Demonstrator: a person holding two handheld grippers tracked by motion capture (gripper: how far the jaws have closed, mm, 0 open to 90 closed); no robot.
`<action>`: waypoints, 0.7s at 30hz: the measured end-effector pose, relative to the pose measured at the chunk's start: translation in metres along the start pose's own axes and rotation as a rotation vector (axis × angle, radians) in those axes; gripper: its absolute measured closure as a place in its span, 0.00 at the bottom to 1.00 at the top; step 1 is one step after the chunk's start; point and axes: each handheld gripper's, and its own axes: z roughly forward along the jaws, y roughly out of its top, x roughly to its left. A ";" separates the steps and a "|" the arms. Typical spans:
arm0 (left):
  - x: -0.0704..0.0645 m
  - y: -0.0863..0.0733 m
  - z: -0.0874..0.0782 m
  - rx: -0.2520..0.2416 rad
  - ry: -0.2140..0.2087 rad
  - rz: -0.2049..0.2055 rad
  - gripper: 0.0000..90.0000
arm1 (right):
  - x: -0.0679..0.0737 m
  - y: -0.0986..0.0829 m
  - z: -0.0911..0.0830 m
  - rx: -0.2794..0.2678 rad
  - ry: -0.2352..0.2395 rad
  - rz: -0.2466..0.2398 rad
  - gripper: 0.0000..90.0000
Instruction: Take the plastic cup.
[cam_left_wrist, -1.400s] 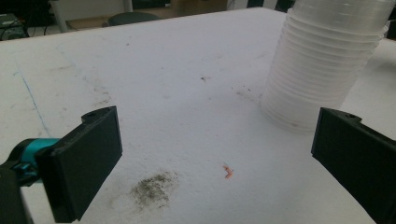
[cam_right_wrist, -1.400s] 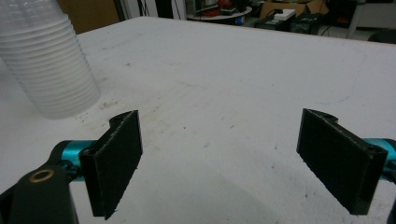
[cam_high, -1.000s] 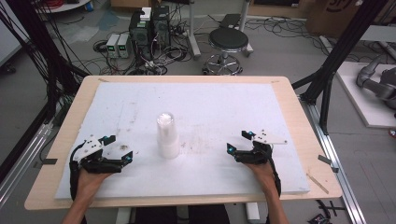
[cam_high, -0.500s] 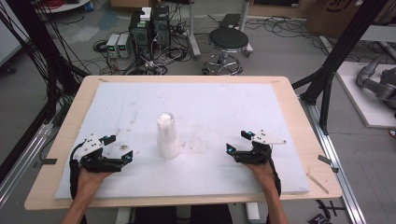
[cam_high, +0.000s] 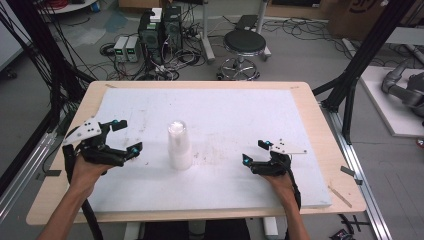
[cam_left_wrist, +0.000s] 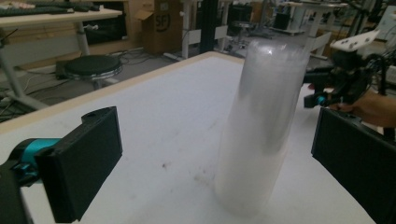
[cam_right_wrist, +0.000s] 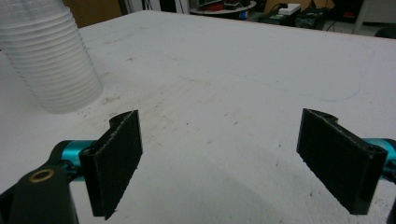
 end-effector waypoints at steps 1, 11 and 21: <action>0.000 0.005 0.001 -0.005 -0.007 0.005 0.02 | 0.000 0.000 0.000 0.000 0.000 0.000 0.16; -0.004 0.044 0.033 0.075 -0.177 0.098 0.02 | 0.000 0.000 0.000 -0.001 0.001 -0.004 0.16; -0.012 0.055 0.075 0.200 -0.292 0.179 0.02 | 0.000 0.000 0.001 0.001 -0.005 -0.012 0.16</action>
